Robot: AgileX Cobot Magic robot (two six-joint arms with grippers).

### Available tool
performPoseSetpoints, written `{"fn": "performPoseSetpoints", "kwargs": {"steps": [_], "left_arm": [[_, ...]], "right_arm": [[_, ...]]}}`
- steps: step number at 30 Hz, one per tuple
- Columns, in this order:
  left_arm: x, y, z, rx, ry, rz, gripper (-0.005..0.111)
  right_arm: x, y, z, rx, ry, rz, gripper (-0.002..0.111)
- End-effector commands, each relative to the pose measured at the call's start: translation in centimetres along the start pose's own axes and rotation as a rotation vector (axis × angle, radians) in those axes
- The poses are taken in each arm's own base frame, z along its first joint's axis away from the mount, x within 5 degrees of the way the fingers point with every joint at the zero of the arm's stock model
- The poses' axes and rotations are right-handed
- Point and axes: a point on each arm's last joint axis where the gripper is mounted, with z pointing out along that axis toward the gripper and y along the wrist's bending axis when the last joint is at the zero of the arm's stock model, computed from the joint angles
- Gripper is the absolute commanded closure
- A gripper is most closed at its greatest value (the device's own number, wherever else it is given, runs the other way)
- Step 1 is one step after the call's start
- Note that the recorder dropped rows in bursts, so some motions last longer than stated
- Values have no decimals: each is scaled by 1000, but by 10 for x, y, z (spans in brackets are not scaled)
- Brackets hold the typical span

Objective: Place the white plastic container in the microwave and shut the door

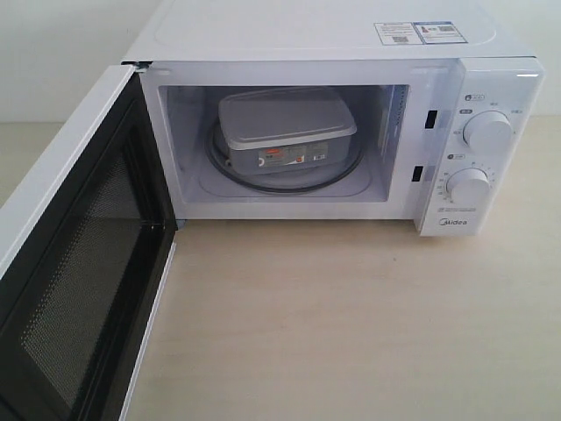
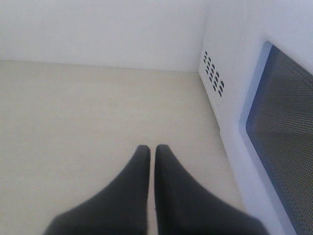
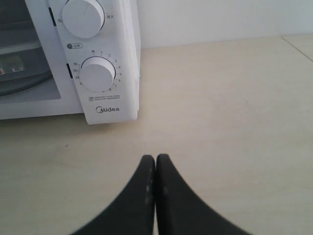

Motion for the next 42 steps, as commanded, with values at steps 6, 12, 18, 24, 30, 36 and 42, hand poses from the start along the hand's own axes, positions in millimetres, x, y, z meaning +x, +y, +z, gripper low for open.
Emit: {"fn": "performPoseSetpoints", "kwargs": {"steps": [6,12,18,24,30,36,42], "left_arm": [[1,0,0,-4,-1,1,102],[1,0,0,-4,-1,1,102],[1,0,0,-4,-1,1,102],[1,0,0,-4,-1,1,102],[-9,1,0,-9,-106,1,102],[-36,2,-8,-25,-416,2,102],[-59,2,-20,-21,-609,-30,102]], "right_arm": [[-1,0,0,3,-7,-4,108],[-1,0,0,3,-7,-4,108],[-1,0,0,3,-7,-4,108],[-1,0,0,3,-7,-4,108],[-1,0,0,3,-7,-3,108],[-8,-3,-1,49,-85,-240,108],[-12,-3,-1,49,-128,-238,108]]}}
